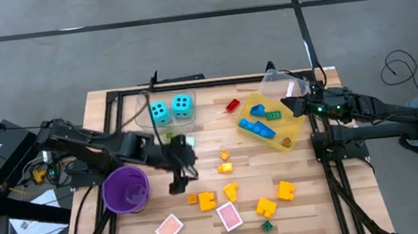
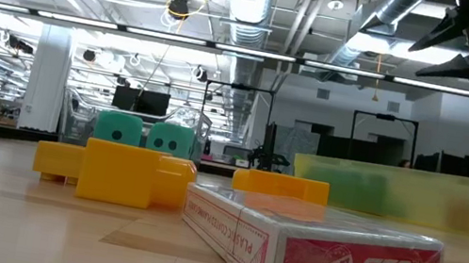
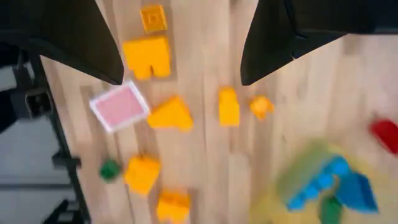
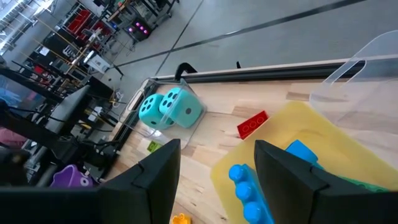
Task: Pick & Place Toys
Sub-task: Put the yellow game piece into the yellow bin
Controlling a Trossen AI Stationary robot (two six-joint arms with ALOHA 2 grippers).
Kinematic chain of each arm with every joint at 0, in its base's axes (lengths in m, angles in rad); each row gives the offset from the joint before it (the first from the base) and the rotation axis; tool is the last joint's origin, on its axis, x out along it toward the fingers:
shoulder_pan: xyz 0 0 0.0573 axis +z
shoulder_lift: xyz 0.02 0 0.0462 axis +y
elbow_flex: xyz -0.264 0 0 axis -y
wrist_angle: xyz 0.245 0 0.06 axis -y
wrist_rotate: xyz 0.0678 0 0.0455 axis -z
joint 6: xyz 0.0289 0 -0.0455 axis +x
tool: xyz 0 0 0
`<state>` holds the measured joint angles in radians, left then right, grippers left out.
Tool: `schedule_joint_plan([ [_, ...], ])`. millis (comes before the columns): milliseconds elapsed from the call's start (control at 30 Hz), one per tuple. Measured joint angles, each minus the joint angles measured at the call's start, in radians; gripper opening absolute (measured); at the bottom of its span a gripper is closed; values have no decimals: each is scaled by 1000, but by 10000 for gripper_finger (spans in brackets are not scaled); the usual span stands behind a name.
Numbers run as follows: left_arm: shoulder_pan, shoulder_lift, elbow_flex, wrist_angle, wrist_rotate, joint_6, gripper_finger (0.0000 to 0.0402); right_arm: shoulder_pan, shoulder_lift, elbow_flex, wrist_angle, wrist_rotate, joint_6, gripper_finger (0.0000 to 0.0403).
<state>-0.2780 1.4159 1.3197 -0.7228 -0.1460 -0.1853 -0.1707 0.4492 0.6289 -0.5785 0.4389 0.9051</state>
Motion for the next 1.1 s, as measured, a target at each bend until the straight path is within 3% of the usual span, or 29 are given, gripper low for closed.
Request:
schedule_joint_plan([
  [300,-114,0,-282,199,-16,-190,314,0,1,0,0,-16,1,197],
  [567,-159,0,-491,386,-38,-242,324,0,1,0,0,-23,3,197],
  [900,-160,27,-561,494,0,-206,323,0,1,0,0,-23,4,197],
  [1100,-162,141,-518,520,67,-208,323,0,1,0,-4,-23,4,197],
])
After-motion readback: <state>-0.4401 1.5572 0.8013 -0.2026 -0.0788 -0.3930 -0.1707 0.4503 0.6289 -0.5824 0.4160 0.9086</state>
